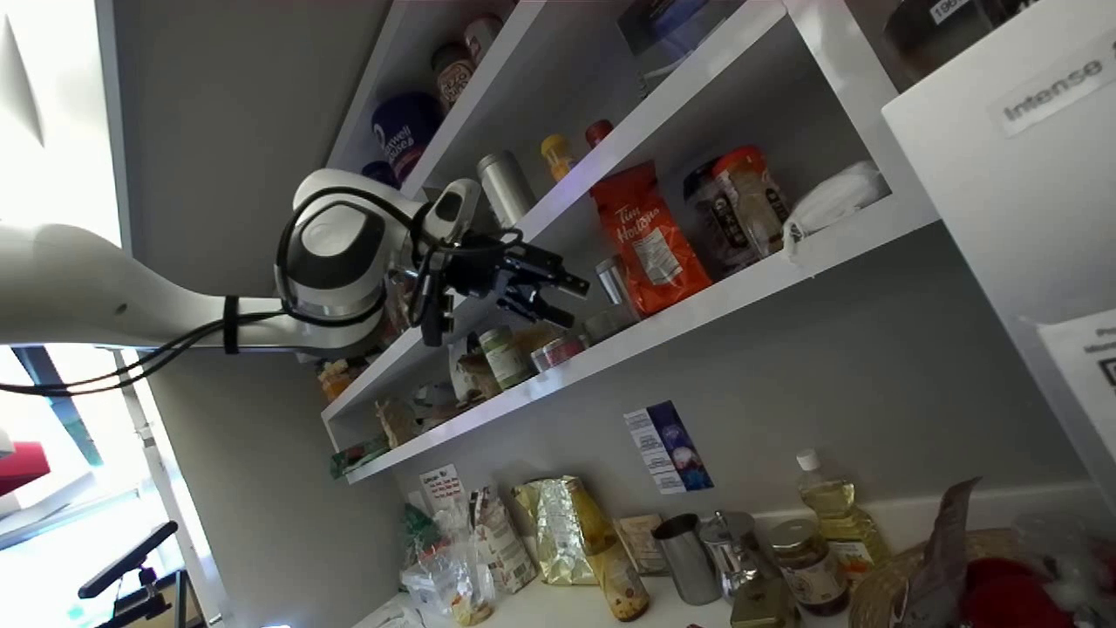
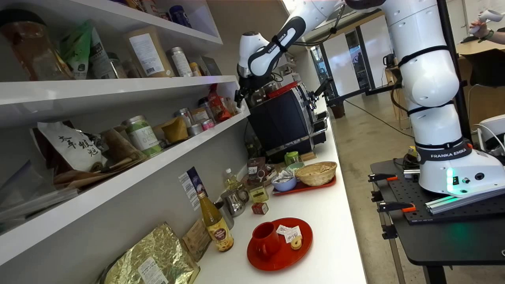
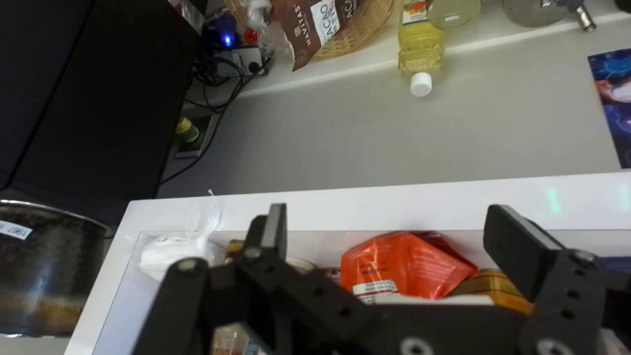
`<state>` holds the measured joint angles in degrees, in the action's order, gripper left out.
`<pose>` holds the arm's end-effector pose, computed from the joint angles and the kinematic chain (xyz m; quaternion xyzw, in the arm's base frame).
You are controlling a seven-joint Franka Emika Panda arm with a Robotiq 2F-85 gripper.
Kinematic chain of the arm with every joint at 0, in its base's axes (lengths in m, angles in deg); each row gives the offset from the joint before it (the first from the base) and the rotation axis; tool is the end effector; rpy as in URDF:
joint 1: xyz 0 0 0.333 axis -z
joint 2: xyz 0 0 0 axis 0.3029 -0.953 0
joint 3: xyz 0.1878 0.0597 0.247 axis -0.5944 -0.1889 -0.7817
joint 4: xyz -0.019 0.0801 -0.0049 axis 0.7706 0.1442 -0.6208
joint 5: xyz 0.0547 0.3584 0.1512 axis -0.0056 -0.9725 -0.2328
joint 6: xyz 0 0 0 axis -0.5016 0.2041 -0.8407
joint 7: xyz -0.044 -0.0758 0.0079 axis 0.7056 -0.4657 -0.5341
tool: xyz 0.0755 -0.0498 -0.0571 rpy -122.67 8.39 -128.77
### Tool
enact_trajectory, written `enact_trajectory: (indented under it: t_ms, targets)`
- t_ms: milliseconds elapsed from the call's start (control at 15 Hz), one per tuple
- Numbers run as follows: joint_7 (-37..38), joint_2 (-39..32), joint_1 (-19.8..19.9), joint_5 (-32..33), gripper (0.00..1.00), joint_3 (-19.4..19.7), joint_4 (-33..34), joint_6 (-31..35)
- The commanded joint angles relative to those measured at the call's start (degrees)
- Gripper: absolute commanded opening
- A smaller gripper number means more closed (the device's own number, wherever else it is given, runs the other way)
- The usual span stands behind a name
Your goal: Take the orange packet off of the shelf
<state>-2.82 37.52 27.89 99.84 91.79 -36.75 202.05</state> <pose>0.5895 -0.1803 0.5956 0.9172 -0.1481 0.3387 0.1488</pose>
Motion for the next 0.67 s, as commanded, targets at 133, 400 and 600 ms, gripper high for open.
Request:
enact_trajectory:
  t_ms: [133,400,600]
  targets:
    - [-2.67,-9.00,-0.21,-2.61,1.00,2.13,12.66,2.44]
    - [-8.22,-12.64,-0.31,-9.56,1.00,0.90,17.36,3.18]
    - [-11.15,-15.68,-0.10,-13.99,1.00,-0.07,21.65,2.33]
